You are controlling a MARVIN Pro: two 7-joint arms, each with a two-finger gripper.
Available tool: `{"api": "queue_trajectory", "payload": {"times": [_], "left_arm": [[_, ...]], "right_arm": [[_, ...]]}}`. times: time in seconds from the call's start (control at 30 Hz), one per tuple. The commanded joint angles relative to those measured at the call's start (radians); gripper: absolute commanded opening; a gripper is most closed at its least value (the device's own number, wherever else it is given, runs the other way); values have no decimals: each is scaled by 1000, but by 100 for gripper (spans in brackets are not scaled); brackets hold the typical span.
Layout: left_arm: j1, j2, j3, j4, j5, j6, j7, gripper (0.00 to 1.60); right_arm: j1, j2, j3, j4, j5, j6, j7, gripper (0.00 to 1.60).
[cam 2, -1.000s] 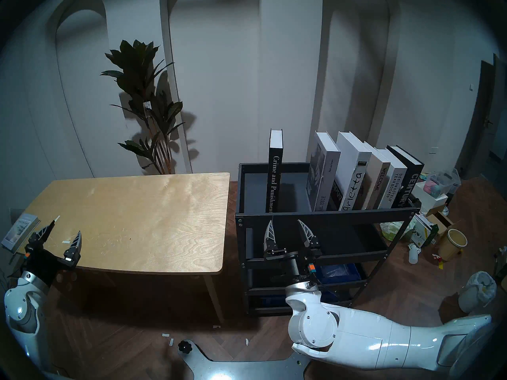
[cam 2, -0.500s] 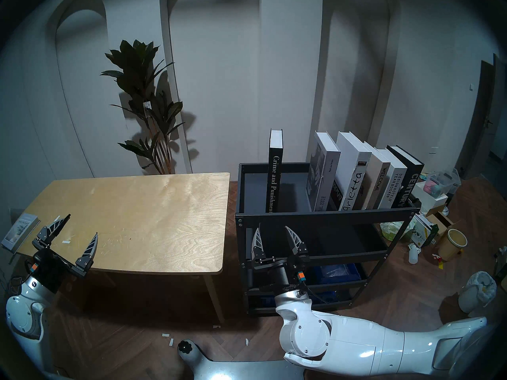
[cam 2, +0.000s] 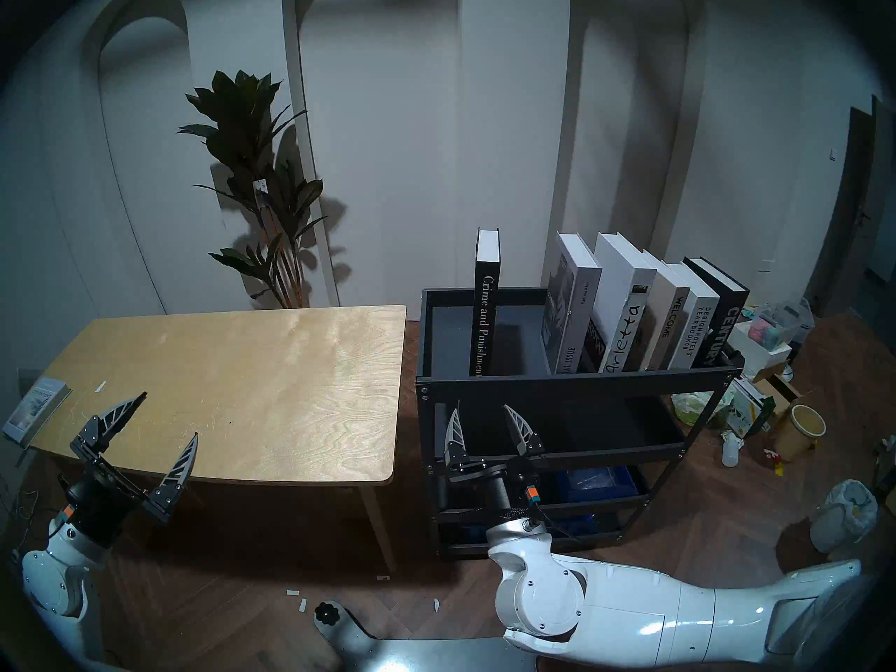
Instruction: Move the books from the display table onto the shelf, standing them upright with spines facing out and tallest at one end
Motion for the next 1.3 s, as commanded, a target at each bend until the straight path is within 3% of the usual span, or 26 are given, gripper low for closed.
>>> {"api": "queue_trajectory", "payload": {"times": [0.0, 0.23, 0.27, 0.33, 0.43, 0.57, 0.77, 1.03, 1.27], "left_arm": [[26, 4, 5, 39, -114, -126, -82, 160], [14, 36, 16, 108, -236, -254, -185, 160], [10, 39, 15, 111, -251, -241, -199, 160], [4, 52, 22, 133, -291, -292, -229, 160], [-8, 69, 27, 154, -347, -314, -275, 160], [-21, 95, 39, 177, -416, -314, -316, 160], [-35, 127, 57, 192, -460, -314, -306, 160], [-42, 158, 82, 195, -478, -314, -286, 160], [-42, 173, 97, 197, -489, -314, -288, 160]], "right_arm": [[1, 1, 6, -18, -13, 6, -13, 160], [-7, 12, 7, -35, -15, 4, -39, 160], [-10, 20, 9, -40, -13, 2, -45, 160], [-14, 35, 12, -50, -12, -2, -56, 160], [-19, 52, 13, -61, -16, -5, -66, 160], [-26, 72, 11, -80, -22, -1, -77, 160], [-47, 125, 16, -102, -25, -9, -103, 160], [-55, 203, 39, -139, -27, -25, -131, 160], [-59, 210, 32, -142, -12, -38, -127, 160]]}}
